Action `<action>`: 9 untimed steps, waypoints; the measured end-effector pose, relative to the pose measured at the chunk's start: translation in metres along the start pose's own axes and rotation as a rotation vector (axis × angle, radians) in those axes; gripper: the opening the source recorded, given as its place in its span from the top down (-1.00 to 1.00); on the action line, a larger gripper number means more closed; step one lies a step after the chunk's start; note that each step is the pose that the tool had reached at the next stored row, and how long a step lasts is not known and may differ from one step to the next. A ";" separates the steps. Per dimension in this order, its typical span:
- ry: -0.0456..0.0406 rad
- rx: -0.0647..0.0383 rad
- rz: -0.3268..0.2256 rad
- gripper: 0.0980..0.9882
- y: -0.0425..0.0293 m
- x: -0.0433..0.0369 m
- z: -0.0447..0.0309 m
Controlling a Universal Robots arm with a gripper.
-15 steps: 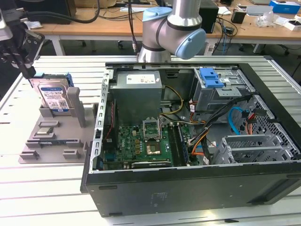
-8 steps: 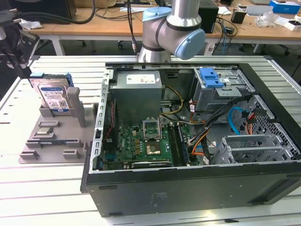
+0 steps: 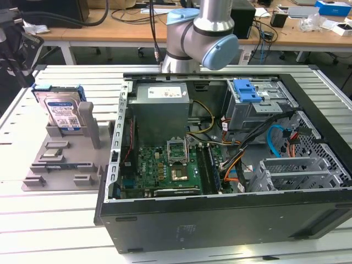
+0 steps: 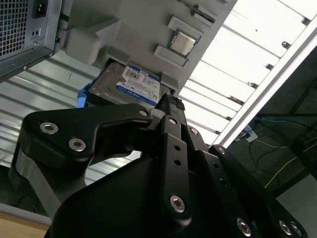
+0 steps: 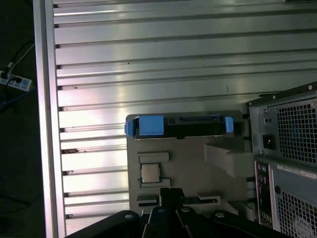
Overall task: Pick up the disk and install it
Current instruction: 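Reach for the disk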
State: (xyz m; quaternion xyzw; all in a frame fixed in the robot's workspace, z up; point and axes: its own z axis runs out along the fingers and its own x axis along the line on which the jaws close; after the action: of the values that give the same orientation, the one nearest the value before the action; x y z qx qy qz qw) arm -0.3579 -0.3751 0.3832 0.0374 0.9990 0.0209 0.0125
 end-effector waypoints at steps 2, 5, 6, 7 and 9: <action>0.0000 0.001 0.000 0.98 0.0043 0.0027 0.0011; -0.0001 0.001 0.000 0.98 0.0101 0.0037 0.0023; -0.0001 0.001 0.000 0.98 0.0118 0.0038 0.0025; -0.0001 0.001 0.000 0.98 0.0134 0.0039 0.0027; -0.0001 0.001 0.000 0.98 0.0162 0.0042 0.0031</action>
State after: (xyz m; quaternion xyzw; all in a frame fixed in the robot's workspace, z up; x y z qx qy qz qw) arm -0.3608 -0.3585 0.3807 0.0374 0.9990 0.0205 0.0125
